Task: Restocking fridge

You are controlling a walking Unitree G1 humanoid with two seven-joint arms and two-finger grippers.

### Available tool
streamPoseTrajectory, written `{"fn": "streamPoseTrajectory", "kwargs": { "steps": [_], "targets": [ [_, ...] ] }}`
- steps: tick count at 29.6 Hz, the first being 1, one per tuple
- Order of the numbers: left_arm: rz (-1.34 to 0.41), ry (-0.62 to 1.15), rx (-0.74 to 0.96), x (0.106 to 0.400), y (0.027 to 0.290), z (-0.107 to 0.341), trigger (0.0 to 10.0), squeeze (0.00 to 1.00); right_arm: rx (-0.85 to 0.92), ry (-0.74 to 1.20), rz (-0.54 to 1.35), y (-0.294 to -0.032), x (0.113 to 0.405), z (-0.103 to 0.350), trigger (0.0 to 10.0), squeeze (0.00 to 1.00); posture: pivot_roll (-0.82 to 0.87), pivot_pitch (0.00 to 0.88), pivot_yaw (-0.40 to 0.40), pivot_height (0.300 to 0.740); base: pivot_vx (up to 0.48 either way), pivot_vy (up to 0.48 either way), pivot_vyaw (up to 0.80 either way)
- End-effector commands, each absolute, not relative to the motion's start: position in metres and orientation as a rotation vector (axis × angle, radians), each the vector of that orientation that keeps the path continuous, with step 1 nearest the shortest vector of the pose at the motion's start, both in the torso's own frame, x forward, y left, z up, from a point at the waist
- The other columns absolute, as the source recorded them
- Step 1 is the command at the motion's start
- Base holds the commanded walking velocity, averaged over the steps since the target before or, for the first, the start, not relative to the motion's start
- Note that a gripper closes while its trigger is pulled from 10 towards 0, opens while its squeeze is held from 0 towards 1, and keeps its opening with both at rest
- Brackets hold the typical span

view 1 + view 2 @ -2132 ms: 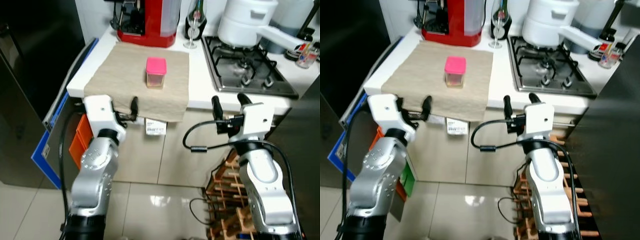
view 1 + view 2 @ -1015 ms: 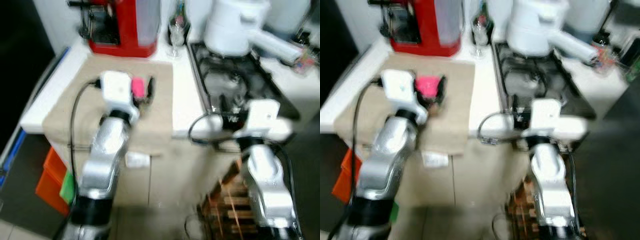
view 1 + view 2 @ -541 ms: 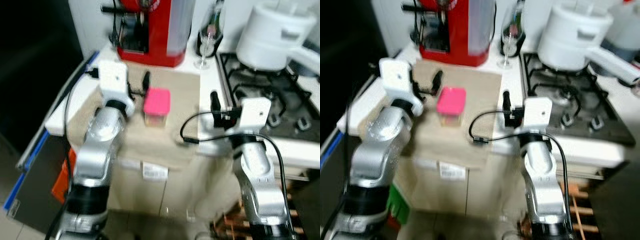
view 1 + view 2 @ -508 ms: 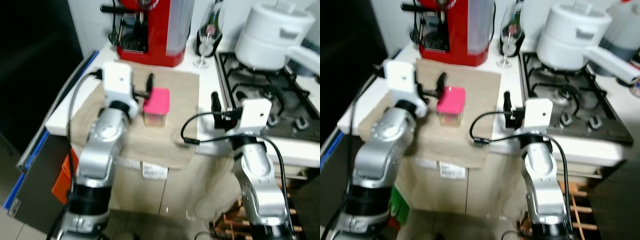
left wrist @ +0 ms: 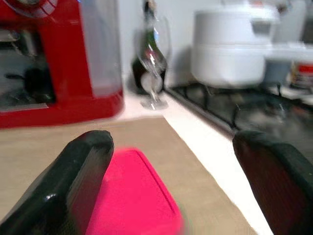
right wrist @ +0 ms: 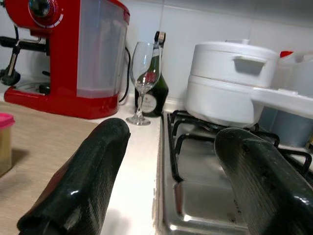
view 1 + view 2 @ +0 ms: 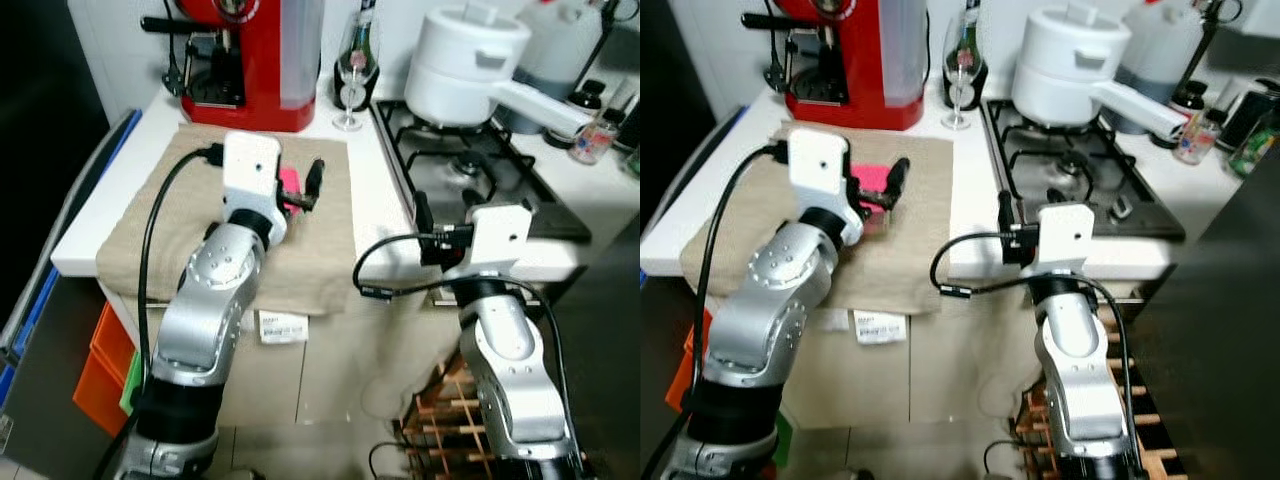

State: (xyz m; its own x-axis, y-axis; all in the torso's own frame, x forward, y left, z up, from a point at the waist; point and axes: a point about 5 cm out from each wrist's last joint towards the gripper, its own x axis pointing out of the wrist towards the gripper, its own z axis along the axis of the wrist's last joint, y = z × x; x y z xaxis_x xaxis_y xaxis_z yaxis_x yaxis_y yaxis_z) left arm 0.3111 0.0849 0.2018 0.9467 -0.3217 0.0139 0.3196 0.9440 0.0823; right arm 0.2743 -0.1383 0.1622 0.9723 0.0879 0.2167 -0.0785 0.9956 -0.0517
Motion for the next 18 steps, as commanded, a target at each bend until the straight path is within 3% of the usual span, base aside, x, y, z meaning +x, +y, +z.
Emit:
{"fn": "streamPoseTrajectory", "kwargs": {
  "steps": [1, 10, 18],
  "targets": [
    [-0.300, 0.013, 0.118, 0.314, 0.087, 0.199, 10.0, 0.00, -0.045, -0.237, 0.070, -0.138, 0.280, 0.166, 10.0, 0.00, -0.07, 0.000, -0.005, 0.740, 0.000, 0.000, 0.00],
    [-0.204, 0.080, 0.156, 0.328, 0.088, 0.197, 10.0, 0.00, -0.037, -0.261, 0.061, -0.134, 0.283, 0.170, 10.0, 0.00, -0.09, 0.000, 0.015, 0.740, 0.000, 0.000, 0.00],
    [-0.244, 0.033, 0.104, 0.332, 0.080, 0.209, 10.0, 0.00, -0.033, -0.261, 0.047, -0.134, 0.282, 0.169, 10.0, 0.00, -0.09, 0.000, 0.020, 0.740, 0.000, 0.000, 0.00]
  ]
}}
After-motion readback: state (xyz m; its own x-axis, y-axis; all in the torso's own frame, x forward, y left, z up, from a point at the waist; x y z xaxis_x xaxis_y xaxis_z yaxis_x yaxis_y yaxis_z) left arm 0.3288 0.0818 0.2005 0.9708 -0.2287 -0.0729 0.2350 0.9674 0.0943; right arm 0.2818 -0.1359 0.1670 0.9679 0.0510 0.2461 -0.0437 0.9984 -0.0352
